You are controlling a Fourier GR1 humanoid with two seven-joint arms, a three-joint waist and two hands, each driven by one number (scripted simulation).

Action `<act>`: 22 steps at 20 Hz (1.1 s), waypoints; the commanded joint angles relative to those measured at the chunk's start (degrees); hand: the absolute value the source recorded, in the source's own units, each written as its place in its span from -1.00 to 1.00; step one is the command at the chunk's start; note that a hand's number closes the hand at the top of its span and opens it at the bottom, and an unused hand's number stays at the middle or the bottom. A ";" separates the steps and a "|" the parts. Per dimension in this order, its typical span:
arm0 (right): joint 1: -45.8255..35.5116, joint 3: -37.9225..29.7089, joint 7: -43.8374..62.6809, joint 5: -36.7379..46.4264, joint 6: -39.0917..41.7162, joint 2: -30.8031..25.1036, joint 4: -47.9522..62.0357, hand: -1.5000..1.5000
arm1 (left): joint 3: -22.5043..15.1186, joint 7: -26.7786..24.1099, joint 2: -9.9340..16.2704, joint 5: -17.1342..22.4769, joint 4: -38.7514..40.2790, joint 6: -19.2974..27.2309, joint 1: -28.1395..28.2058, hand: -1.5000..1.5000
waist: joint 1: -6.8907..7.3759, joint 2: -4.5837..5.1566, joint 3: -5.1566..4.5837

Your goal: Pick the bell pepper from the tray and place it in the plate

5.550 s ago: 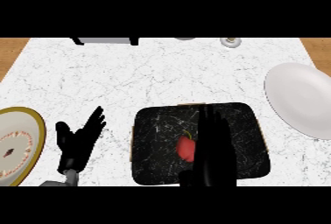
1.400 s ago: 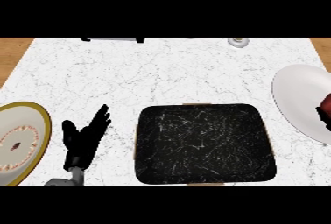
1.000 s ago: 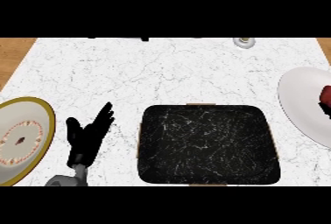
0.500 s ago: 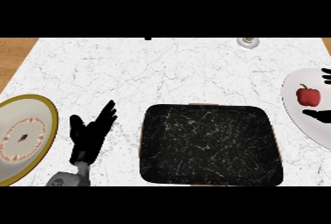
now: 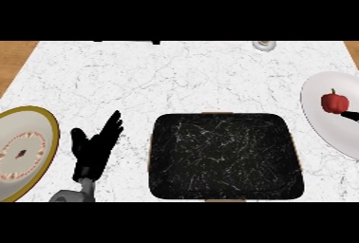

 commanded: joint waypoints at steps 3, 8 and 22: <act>2.46 -2.29 -3.52 -1.64 11.18 -3.01 5.52 -1.00 | 0.17 1.13 0.10 -0.08 -0.59 0.29 0.02 0.00 | -0.72 0.14 0.00; 3.92 -1.75 -3.10 -1.28 24.42 -8.99 5.26 -1.00 | 0.52 1.23 0.72 -0.32 -0.28 0.20 0.64 0.00 | -1.27 -0.01 0.05; 15.66 2.48 -12.68 3.29 27.96 -13.79 -0.71 -1.00 | 1.24 -0.17 0.23 -0.27 -0.38 0.52 1.66 0.00 | -3.09 -0.73 0.06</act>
